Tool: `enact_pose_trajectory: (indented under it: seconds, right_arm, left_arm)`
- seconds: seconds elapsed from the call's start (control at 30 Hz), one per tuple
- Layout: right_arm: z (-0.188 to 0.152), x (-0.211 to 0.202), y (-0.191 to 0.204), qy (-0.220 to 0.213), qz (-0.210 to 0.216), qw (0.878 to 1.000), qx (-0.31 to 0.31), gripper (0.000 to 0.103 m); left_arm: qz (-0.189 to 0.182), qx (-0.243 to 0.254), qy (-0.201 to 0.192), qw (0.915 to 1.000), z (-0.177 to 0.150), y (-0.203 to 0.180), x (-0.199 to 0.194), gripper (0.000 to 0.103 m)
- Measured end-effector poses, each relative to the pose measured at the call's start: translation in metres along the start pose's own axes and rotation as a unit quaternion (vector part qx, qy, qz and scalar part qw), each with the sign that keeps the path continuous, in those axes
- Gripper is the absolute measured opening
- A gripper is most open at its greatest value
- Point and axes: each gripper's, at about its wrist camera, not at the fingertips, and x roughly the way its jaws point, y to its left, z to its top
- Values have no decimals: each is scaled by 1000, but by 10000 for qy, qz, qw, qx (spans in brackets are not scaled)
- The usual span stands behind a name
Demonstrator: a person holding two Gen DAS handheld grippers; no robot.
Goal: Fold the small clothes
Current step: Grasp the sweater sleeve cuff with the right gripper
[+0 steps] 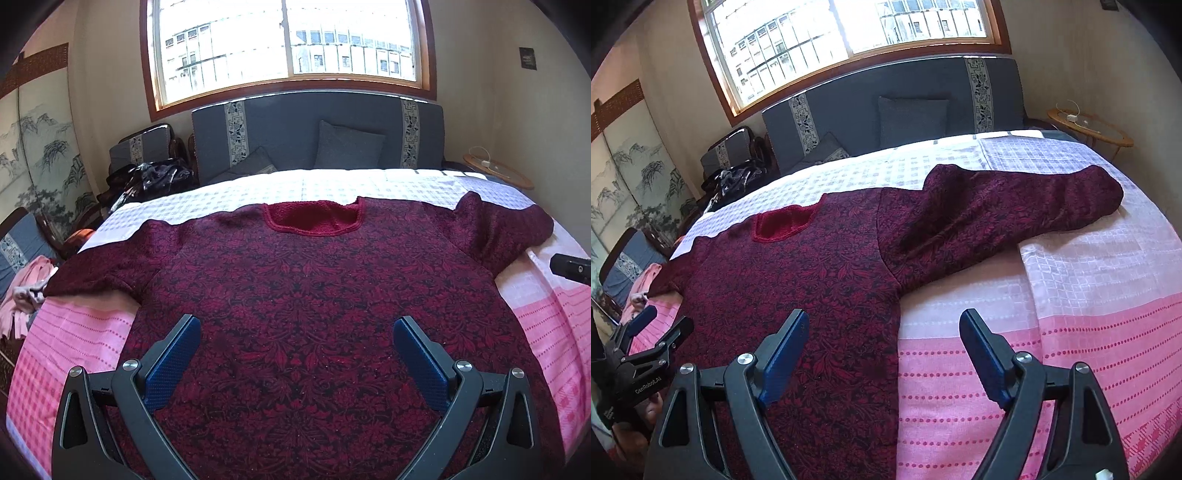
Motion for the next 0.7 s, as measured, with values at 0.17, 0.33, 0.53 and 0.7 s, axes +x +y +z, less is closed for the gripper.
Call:
enact_pose_trajectory:
  seconds: [0.17, 0.33, 0.53, 0.7]
  right_arm:
    - [21, 5, -119, -42, 99, 9912, 1322, 77]
    - [53, 12, -224, -236, -126, 9755, 2185, 77]
    - [91, 41, -311, -393, -118, 9532, 2996, 61]
    - [107, 72, -346, -386, -22, 9389, 3421, 53]
  left_arm:
    - [36, 101, -108, 9999, -20, 8, 17, 103]
    - [-195, -249, 23, 9995, -23, 17, 25, 103]
    - [-400, -679, 556, 9953, -27, 29, 46, 103]
    - [-587, -996, 756, 9904, -30, 38, 56, 103]
